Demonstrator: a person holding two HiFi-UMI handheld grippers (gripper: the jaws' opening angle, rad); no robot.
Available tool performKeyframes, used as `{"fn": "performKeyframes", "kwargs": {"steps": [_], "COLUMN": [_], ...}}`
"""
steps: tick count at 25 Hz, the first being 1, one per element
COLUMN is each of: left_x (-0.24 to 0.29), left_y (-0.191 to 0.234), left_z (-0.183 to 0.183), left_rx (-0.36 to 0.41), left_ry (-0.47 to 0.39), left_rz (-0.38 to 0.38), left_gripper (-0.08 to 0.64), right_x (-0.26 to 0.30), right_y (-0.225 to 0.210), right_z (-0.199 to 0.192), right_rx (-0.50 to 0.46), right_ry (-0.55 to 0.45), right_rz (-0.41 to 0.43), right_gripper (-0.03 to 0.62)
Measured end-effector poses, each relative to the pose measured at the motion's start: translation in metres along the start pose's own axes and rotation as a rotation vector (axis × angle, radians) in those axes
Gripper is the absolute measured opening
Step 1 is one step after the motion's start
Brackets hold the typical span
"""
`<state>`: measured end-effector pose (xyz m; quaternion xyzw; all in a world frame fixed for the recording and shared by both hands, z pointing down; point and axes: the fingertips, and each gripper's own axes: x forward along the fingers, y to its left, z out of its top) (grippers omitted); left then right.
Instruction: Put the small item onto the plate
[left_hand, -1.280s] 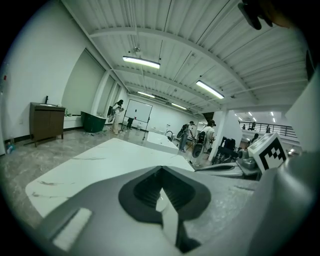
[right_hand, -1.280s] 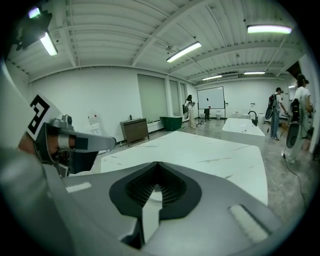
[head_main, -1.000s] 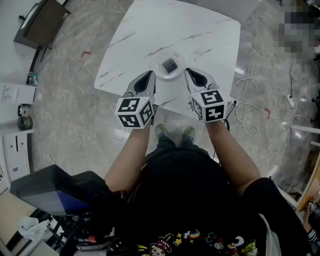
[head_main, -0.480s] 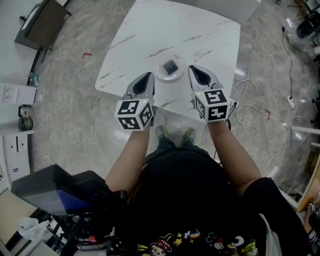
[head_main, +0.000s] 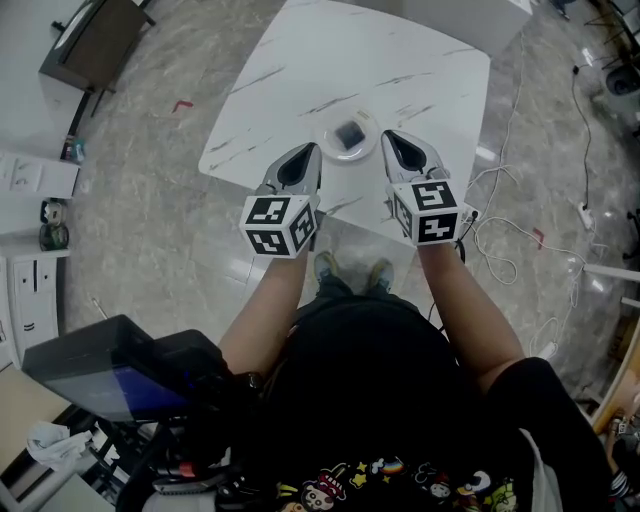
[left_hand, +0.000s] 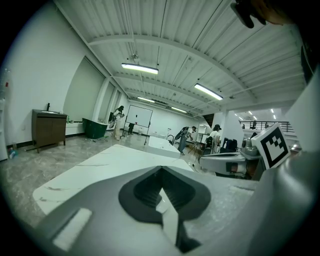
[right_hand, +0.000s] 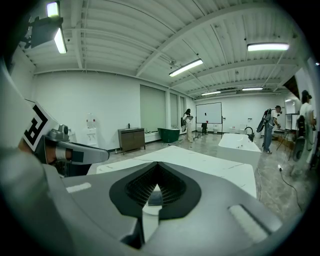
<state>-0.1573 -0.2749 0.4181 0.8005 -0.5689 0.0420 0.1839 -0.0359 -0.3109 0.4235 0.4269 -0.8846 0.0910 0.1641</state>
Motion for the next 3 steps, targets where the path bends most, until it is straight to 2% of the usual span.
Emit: {"fn": "performKeyframes", "kwargs": {"steps": [3], "left_x": [-0.0042], "left_y": [0.0037], "left_z": [0.0035], "left_rx": [-0.003], "left_ry": [-0.003], "left_rz": [0.004], "left_gripper": [0.002], "right_x": [0.0021], "right_y": [0.0036], "right_z": [0.0022], "right_rx": [-0.003], "right_ry": [0.007], "right_rz": [0.002], "right_gripper": [0.020]}}
